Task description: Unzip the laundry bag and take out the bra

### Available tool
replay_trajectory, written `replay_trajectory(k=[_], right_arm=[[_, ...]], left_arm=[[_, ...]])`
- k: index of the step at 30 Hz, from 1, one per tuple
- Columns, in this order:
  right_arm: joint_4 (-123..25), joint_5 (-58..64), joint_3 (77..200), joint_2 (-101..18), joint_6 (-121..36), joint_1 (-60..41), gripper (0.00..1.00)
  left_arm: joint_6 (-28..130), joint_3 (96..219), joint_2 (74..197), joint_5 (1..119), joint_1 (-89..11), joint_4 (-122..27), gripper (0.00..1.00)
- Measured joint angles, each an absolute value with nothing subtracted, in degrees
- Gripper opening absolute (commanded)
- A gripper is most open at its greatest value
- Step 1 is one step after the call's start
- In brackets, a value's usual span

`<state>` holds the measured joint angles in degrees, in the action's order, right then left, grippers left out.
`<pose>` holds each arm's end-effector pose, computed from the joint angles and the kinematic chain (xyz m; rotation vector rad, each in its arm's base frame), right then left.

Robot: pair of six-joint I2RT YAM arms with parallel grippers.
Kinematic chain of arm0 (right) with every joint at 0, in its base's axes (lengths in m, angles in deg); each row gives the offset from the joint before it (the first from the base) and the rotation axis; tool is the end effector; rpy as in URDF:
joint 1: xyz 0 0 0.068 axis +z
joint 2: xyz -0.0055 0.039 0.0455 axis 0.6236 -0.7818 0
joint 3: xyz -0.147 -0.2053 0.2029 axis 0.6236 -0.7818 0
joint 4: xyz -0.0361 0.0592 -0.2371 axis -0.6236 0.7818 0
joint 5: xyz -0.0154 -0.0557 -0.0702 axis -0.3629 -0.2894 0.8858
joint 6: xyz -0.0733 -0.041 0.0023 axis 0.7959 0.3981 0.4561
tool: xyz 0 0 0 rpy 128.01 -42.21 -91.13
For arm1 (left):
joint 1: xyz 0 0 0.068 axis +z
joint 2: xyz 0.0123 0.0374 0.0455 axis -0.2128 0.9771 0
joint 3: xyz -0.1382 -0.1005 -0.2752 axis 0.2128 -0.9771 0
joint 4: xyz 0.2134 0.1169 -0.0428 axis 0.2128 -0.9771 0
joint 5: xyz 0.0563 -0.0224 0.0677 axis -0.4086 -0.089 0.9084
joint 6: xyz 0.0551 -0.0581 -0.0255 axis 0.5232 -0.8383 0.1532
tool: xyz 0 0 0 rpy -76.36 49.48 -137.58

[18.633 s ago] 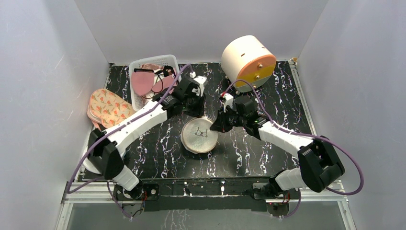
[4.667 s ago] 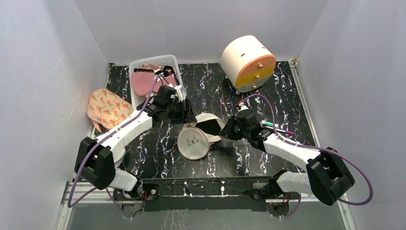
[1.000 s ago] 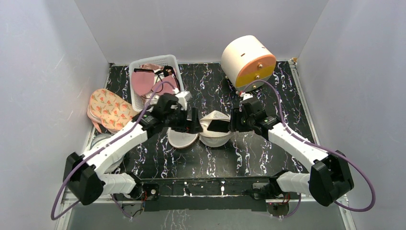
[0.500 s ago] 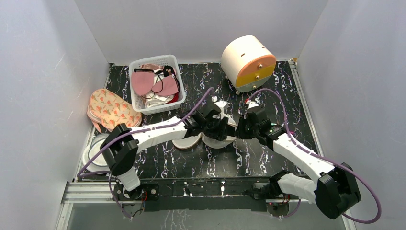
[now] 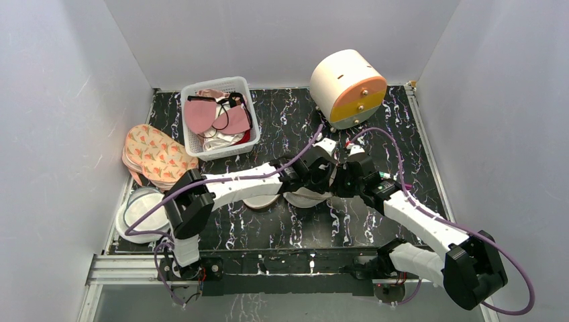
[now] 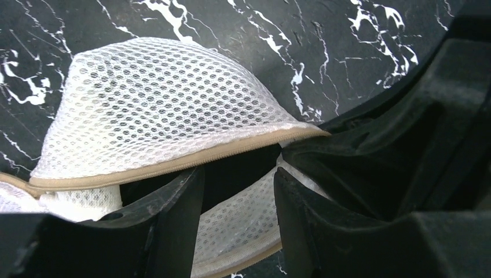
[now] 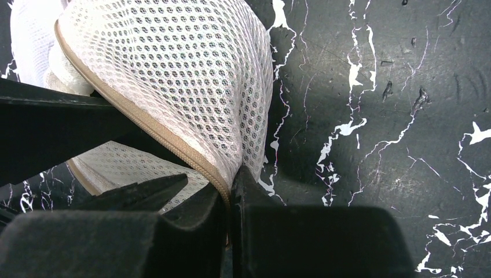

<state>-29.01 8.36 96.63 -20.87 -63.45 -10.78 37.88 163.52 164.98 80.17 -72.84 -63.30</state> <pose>0.1727 0.0944 0.2308 -0.0146 2.4608 0.4907 0.2312 -0.3791 0.2771 0.6009 2.2359 -0.5585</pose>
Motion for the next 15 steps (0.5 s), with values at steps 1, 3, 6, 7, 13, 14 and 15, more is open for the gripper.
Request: replay_trajectory(k=[1, 3, 6, 7, 13, 14, 15], right_arm=[[-29.0, 8.4, 96.6, -20.9, -63.5, -10.8, 0.02], [-29.1, 8.4, 96.6, -20.9, -63.6, -10.8, 0.02], [-29.1, 8.6, 96.6, -20.9, -63.6, -10.8, 0.02], [-29.1, 8.6, 96.6, -20.9, -63.6, -10.8, 0.02], [-29.1, 8.6, 96.6, -20.8, -63.6, -10.8, 0.02], [-29.1, 8.6, 96.6, -20.8, -63.6, -10.8, 0.02], [-29.1, 8.6, 96.6, -20.8, -63.6, -10.8, 0.02]], left_arm=[[37.9, 164.0, 165.4, 80.6, -73.1, -63.1, 0.43], [37.8, 164.7, 166.1, 81.9, -73.3, -63.1, 0.42], [37.5, 165.6, 167.8, 83.7, -73.2, -63.0, 0.41], [37.4, 165.6, 168.3, 84.1, -73.2, -62.9, 0.41], [36.9, 165.6, 170.6, 85.5, -73.2, -62.2, 0.57], [36.9, 165.6, 170.8, 85.6, -73.2, -62.1, 0.59], [36.8, 165.6, 171.1, 85.7, -73.2, -61.9, 0.62]])
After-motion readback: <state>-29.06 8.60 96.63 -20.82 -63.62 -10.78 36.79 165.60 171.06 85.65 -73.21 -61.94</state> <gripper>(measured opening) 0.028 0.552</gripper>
